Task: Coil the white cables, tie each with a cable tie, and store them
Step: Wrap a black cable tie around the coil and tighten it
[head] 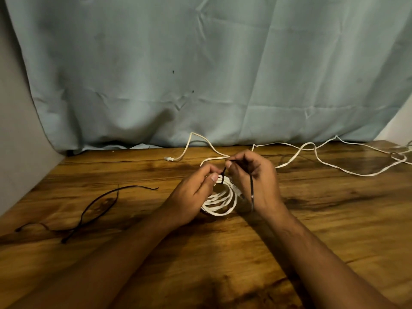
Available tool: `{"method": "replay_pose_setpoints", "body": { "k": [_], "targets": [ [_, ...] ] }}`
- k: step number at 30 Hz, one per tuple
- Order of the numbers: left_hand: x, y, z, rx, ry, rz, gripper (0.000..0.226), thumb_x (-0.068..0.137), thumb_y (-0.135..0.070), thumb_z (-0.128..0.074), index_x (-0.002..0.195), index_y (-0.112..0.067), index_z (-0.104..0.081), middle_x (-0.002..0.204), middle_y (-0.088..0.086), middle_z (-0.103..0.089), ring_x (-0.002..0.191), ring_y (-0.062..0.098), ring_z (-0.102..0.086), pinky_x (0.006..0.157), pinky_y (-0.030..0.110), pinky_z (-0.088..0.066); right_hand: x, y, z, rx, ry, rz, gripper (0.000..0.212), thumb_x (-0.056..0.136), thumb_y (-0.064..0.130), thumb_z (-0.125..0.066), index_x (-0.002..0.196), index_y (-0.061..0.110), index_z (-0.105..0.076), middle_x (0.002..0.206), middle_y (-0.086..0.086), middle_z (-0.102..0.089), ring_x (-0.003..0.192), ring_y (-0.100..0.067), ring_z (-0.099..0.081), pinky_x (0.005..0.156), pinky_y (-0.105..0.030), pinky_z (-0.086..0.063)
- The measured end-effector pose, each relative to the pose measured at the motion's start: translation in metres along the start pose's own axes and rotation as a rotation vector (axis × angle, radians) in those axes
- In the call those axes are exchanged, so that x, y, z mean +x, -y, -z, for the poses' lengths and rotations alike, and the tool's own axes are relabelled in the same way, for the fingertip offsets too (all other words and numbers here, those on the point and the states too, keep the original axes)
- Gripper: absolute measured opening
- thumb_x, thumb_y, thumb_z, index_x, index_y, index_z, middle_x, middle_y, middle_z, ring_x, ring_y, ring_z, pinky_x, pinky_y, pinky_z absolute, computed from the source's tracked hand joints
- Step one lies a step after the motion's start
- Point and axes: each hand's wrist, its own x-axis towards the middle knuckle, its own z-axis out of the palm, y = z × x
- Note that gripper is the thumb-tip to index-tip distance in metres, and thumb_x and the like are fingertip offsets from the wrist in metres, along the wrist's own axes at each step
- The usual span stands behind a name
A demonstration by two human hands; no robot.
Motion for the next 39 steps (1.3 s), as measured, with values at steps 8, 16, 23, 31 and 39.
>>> {"method": "replay_pose_setpoints", "body": {
  "k": [8, 16, 23, 31, 39],
  "targets": [
    [0.005, 0.012, 0.001, -0.093, -0.039, 0.063, 0.017, 0.108, -0.035, -0.041, 0.106, -0.031, -0.057, 0.073, -0.01, -0.052, 0.066, 0.009, -0.05, 0.065, 0.041, -0.045, -0.004, 0.017, -0.002, 0.198, 0.118, -0.017, 0.012, 0.09, -0.009, -0.069, 0.092, 0.003, -0.071, 0.081, -0.003, -0.074, 0.077, -0.011, -0.07, 0.068, -0.021, -0.056],
    [0.006, 0.007, -0.008, -0.089, 0.01, 0.034, 0.016, 0.108, -0.036, -0.042, 0.104, -0.03, -0.057, 0.071, -0.016, -0.053, 0.066, 0.006, -0.052, 0.064, 0.037, -0.047, 0.002, 0.009, 0.0, 0.168, -0.016, -0.076, 0.019, 0.091, -0.008, -0.069, 0.086, 0.01, -0.068, 0.078, -0.003, -0.071, 0.074, -0.014, -0.066, 0.07, -0.027, -0.055],
    [0.003, 0.012, -0.002, -0.054, -0.003, 0.043, 0.019, 0.109, -0.034, -0.041, 0.097, -0.035, -0.056, 0.07, -0.013, -0.051, 0.064, 0.004, -0.049, 0.065, 0.027, -0.043, 0.002, 0.015, 0.004, 0.214, 0.094, -0.084, 0.01, 0.092, -0.008, -0.067, 0.091, 0.003, -0.067, 0.073, 0.0, -0.073, 0.069, -0.009, -0.069, 0.065, -0.021, -0.056],
    [0.005, 0.006, -0.006, 0.012, -0.013, -0.034, 0.02, 0.105, -0.038, -0.041, 0.09, -0.028, -0.05, 0.064, -0.016, -0.048, 0.06, 0.004, -0.044, 0.06, 0.036, -0.041, 0.002, 0.009, 0.0, 0.286, -0.039, -0.177, 0.014, 0.093, -0.007, -0.065, 0.087, 0.005, -0.068, 0.068, -0.007, -0.07, 0.061, -0.016, -0.064, 0.061, -0.027, -0.053],
    [0.0, 0.004, -0.003, 0.017, -0.015, -0.04, 0.019, 0.107, -0.033, -0.042, 0.093, -0.023, -0.052, 0.065, -0.011, -0.048, 0.059, 0.007, -0.044, 0.059, 0.041, -0.042, 0.003, 0.012, 0.001, 0.243, 0.029, -0.161, 0.01, 0.094, -0.007, -0.065, 0.091, 0.002, -0.067, 0.07, -0.007, -0.071, 0.062, -0.013, -0.066, 0.06, -0.024, -0.054]
  ]
}}
